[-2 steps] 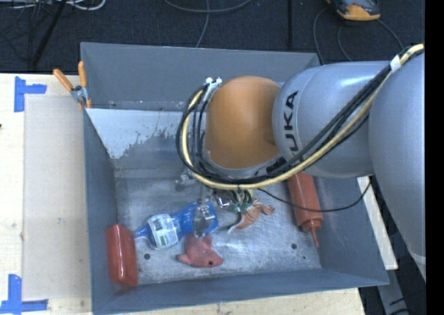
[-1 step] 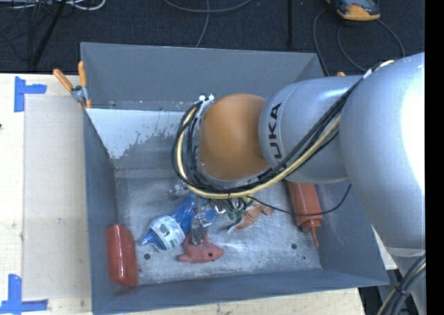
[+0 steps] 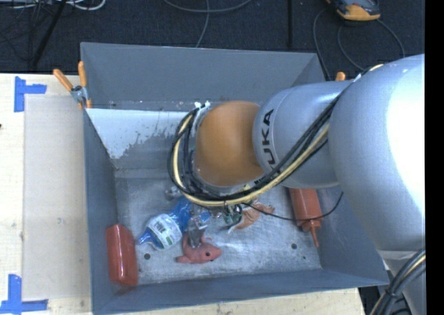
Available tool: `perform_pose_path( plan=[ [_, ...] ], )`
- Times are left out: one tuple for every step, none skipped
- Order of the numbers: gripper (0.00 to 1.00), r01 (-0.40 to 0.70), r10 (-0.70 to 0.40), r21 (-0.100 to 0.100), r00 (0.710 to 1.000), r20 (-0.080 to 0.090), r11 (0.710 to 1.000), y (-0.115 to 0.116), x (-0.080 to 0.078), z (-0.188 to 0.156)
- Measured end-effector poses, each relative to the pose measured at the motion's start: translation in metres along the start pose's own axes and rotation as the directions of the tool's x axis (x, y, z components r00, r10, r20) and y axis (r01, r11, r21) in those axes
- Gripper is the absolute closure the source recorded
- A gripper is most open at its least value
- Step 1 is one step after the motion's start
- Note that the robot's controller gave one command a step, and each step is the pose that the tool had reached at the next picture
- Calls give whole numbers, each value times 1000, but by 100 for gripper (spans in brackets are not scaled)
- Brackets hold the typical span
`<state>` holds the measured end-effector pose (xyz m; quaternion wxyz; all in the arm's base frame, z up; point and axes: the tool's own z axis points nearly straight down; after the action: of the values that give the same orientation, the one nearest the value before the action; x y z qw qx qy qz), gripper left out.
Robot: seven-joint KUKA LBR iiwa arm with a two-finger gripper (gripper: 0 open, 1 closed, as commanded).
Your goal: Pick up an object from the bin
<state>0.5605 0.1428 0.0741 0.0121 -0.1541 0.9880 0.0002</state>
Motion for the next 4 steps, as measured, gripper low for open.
perform_pose_path(
  plan=[
    [100,0,0,-1,1000,-2,1000,2,2,-2],
    [100,-1,1,-2,1000,-11,1000,2,4,-7],
    [100,-2,2,-2,1000,-16,1000,2,3,-16],
    [100,-2,2,-3,1000,-20,1000,3,3,-23]
  ],
)
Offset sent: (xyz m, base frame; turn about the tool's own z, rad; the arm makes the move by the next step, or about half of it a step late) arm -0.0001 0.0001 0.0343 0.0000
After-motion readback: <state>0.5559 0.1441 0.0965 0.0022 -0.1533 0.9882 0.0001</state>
